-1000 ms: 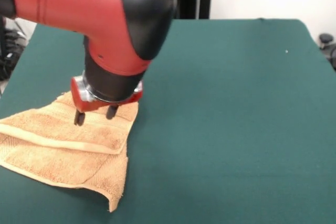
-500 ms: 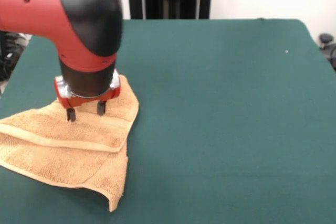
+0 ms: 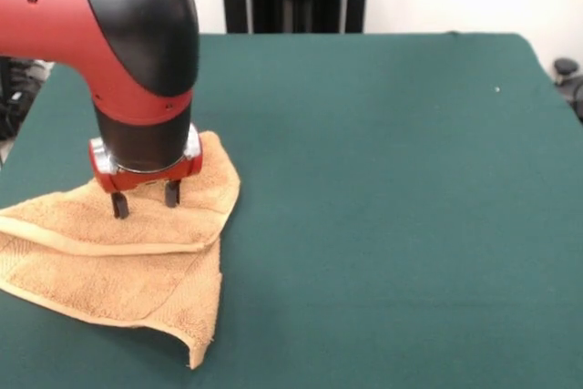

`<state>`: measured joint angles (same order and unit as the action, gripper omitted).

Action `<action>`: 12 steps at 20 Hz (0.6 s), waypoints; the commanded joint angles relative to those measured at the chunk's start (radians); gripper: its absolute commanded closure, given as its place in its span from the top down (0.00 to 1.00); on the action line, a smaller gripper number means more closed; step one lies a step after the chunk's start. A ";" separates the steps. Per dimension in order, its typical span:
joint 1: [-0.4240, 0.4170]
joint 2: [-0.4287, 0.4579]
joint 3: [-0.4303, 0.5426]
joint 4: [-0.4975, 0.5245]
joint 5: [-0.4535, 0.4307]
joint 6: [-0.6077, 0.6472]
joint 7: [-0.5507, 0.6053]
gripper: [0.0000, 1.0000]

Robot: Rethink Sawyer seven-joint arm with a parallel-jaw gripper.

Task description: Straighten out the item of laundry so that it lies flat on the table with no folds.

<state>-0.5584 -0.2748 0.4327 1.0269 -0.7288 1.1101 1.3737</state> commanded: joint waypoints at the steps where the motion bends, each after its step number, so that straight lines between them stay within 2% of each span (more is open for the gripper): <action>1: 0.017 0.175 0.053 -0.004 0.038 -0.064 -0.076 1.00; 4: 0.019 0.176 0.050 -0.018 0.061 -0.071 -0.027 1.00; 7: 0.012 0.196 0.066 -0.059 0.067 -0.099 -0.054 1.00; 12: -0.027 0.224 0.115 -0.063 0.086 -0.183 -0.148 1.00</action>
<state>-0.5773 -0.2396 0.4346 0.9740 -0.6545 1.1347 1.3737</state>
